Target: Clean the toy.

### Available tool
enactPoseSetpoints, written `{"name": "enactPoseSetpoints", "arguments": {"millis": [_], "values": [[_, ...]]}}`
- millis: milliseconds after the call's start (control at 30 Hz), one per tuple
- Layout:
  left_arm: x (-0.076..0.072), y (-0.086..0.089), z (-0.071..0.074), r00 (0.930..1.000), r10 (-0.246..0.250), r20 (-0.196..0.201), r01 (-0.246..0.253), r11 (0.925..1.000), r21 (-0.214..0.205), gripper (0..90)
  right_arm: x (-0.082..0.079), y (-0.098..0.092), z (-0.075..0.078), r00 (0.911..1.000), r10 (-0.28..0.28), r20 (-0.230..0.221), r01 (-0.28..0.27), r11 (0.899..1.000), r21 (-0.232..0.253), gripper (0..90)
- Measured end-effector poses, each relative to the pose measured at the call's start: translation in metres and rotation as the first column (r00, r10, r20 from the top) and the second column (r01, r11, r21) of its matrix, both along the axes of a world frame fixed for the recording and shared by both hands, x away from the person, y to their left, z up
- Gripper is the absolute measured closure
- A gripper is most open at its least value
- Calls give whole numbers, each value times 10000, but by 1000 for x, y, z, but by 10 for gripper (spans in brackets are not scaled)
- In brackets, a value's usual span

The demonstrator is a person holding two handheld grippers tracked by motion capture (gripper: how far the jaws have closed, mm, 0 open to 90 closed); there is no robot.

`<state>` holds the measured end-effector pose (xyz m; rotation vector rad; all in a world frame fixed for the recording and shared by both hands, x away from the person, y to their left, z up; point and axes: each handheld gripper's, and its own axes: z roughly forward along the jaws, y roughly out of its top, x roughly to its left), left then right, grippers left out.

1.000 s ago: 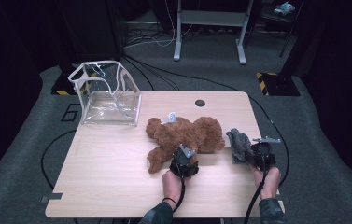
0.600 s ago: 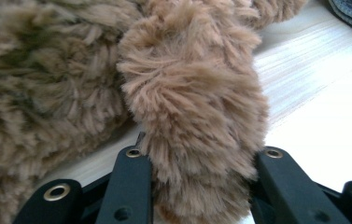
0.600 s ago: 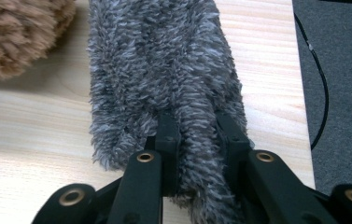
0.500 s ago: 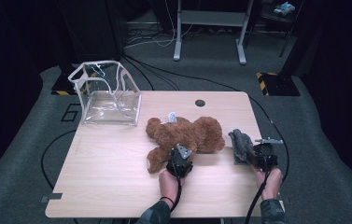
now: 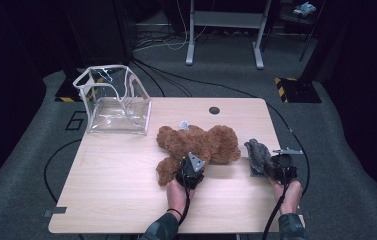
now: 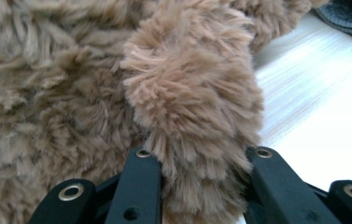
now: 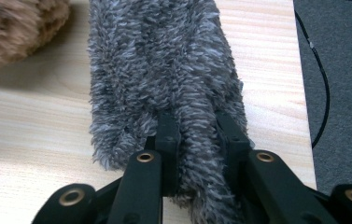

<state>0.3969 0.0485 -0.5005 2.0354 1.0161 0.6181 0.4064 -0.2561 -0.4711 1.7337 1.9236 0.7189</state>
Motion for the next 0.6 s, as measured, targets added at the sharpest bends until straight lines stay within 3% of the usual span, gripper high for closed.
{"name": "enactPoseSetpoints", "arguments": {"millis": [133, 300, 600], "values": [[0, 1, 9, 9985, -206, 514, 195, 9996, 219, 757, 0, 0, 0, 10000, -9, -6, 9, 10000, -2, 747], [3, 4, 17, 9963, -377, 769, 352, 9988, 335, 757, 0, 1, 0, 10000, -51, -40, 51, 10000, 30, 748], [4, 8, 28, 9958, -338, 849, 335, 9994, 57, 755, 1, 0, 2, 10000, 69, 7, -69, 10000, -61, 747]]}}
